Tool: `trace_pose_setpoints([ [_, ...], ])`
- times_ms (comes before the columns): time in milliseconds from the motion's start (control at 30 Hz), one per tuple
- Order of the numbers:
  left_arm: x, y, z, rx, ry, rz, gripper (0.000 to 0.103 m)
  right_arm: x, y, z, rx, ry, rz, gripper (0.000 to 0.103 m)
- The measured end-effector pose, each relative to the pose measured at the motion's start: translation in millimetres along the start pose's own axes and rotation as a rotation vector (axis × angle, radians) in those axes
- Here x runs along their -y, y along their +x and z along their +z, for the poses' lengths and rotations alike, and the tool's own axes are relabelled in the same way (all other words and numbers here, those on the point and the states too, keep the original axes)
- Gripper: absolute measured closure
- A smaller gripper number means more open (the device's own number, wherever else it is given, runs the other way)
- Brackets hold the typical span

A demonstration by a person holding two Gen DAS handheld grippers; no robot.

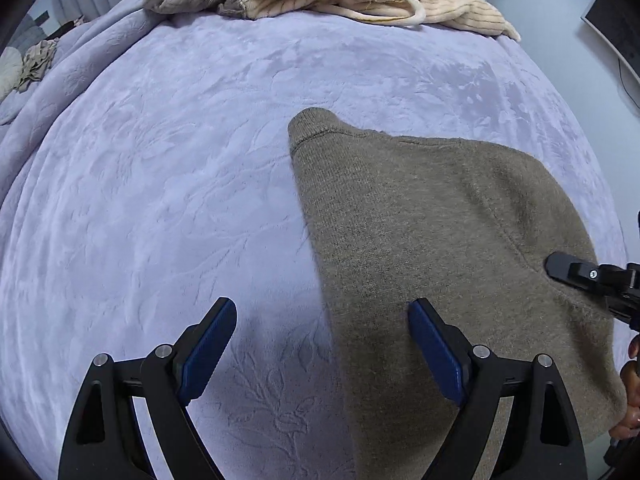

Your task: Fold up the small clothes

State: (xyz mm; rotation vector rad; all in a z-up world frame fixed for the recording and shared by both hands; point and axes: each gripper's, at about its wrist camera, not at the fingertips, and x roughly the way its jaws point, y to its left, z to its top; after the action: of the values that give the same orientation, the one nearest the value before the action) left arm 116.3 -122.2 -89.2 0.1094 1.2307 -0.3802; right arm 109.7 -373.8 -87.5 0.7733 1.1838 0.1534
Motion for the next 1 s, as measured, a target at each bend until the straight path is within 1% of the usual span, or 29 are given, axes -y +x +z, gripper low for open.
trace_pose_setpoints([
  [67, 9, -4, -2, 0.020, 0.038, -0.001, 0.014, -5, -21, -9, 0.057, -0.038, 0.010, 0.089],
  [100, 15, -4, -4, 0.024, 0.062, -0.001, 0.014, -1, -26, -12, 0.071, -0.028, 0.011, 0.089],
  [133, 21, -2, -6, 0.019, 0.088, -0.002, 0.014, 3, -23, -7, 0.074, -0.005, 0.005, 0.089],
  [167, 26, 1, -8, 0.013, 0.107, -0.001, 0.014, 12, -19, -9, 0.065, 0.028, -0.010, 0.089],
  [233, 35, 9, -11, 0.003, 0.133, 0.008, 0.014, 36, -9, -19, 0.021, 0.097, -0.038, 0.089],
  [267, 37, 13, -12, -0.001, 0.137, 0.005, 0.012, 48, -4, -24, 0.006, 0.123, -0.042, 0.088],
  [333, 37, 17, -13, -0.008, 0.129, 0.010, 0.007, 66, -2, -29, 0.008, 0.199, 0.005, 0.088],
  [367, 36, 16, -12, -0.006, 0.124, 0.007, 0.007, 71, -6, -31, 0.016, 0.241, 0.027, 0.087],
  [400, 35, 15, -12, -0.009, 0.125, 0.002, 0.007, 73, -9, -32, 0.022, 0.253, 0.019, 0.087],
  [433, 34, 15, -12, -0.013, 0.130, 0.001, 0.007, 72, -14, -33, 0.025, 0.245, -0.007, 0.084],
  [467, 33, 14, -12, -0.016, 0.133, 0.000, 0.007, 70, -20, -34, 0.026, 0.228, -0.046, 0.083],
  [500, 32, 11, -13, -0.021, 0.134, -0.002, 0.007, 67, -25, -35, 0.025, 0.206, -0.100, 0.078],
  [533, 32, 9, -13, -0.025, 0.136, 0.001, 0.007, 66, -32, -37, 0.029, 0.189, -0.128, 0.073],
  [633, 29, -2, -19, -0.020, 0.141, 0.012, 0.007, 57, -57, -47, 0.046, 0.156, -0.162, 0.073],
  [700, 28, -8, -26, -0.023, 0.142, 0.010, 0.007, 51, -71, -54, 0.048, 0.143, -0.133, 0.075],
  [767, 27, -13, -34, -0.032, 0.142, 0.000, 0.007, 42, -84, -65, 0.063, 0.126, -0.067, 0.076],
  [800, 27, -16, -39, -0.038, 0.144, -0.008, 0.007, 33, -87, -69, 0.072, 0.105, -0.032, 0.076],
  [867, 30, -18, -49, -0.050, 0.154, -0.017, 0.007, 15, -91, -77, 0.073, 0.052, 0.002, 0.076],
  [933, 36, -16, -60, -0.072, 0.169, -0.018, 0.007, -4, -84, -85, 0.045, -0.016, -0.009, 0.076],
  [967, 39, -12, -66, -0.089, 0.171, -0.017, 0.007, -11, -78, -88, 0.024, -0.052, -0.036, 0.076],
  [1000, 41, -8, -73, -0.106, 0.170, -0.020, 0.007, -17, -67, -91, -0.001, -0.091, -0.085, 0.076],
])
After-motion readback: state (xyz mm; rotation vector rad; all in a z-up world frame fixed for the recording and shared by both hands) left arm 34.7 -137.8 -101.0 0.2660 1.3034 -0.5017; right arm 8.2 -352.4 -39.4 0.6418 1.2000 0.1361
